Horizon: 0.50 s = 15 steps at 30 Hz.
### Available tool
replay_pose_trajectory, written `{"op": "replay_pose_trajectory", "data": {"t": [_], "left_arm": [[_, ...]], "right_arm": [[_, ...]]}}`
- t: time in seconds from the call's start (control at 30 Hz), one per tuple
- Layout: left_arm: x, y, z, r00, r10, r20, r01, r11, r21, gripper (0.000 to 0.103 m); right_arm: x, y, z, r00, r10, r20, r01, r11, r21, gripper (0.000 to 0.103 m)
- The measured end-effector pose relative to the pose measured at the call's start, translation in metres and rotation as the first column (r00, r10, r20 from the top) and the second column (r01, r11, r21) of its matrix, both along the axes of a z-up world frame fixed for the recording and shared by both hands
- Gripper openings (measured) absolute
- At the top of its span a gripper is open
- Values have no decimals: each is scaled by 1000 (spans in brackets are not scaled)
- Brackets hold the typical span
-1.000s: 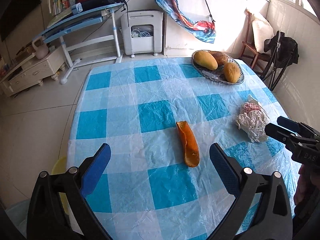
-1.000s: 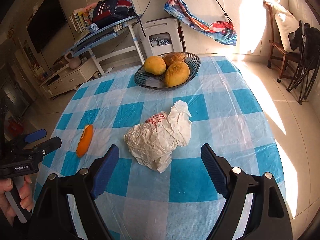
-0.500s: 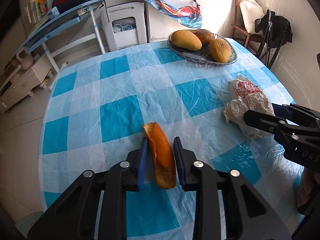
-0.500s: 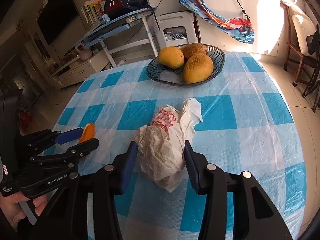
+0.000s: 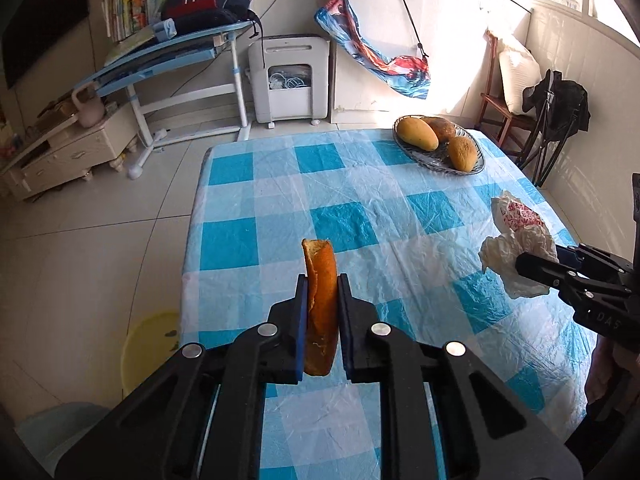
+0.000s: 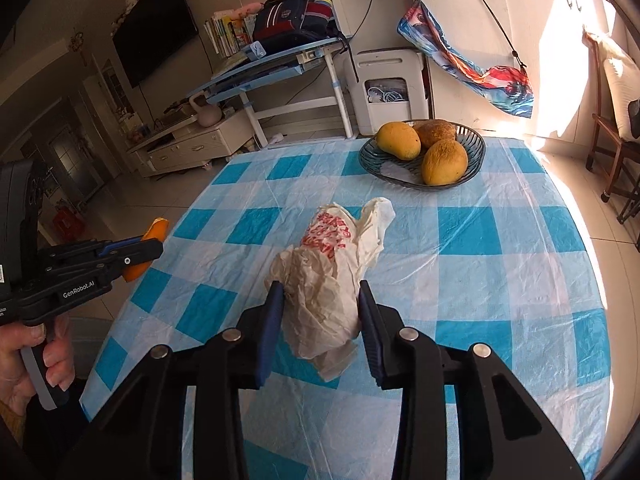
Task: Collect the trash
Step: 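Carry the peel and paper bag over the yellow bin and open both tools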
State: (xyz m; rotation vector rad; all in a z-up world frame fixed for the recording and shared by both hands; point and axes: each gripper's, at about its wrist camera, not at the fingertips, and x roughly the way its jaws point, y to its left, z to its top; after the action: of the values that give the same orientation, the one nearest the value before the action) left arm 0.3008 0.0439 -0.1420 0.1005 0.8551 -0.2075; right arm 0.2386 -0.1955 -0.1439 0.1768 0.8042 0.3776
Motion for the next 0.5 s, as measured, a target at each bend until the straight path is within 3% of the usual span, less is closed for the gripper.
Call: {"op": "replay_pose_trajectory", "data": {"t": [0.17, 0.37, 0.5], "left_arm": [[-22, 37, 28, 998, 30, 62, -31, 999, 16, 14], [-29, 88, 20, 988, 150, 26, -147, 986, -82, 14], [-34, 102, 24, 984, 169, 53, -162, 981, -105, 14]], "right_arm": [[-26, 11, -2, 1000, 23, -5, -23, 1000, -3, 37], [-41, 19, -2, 1000, 25, -11, -25, 1000, 2, 37], [-47, 28, -2, 999, 32, -11, -32, 999, 0, 37]]}}
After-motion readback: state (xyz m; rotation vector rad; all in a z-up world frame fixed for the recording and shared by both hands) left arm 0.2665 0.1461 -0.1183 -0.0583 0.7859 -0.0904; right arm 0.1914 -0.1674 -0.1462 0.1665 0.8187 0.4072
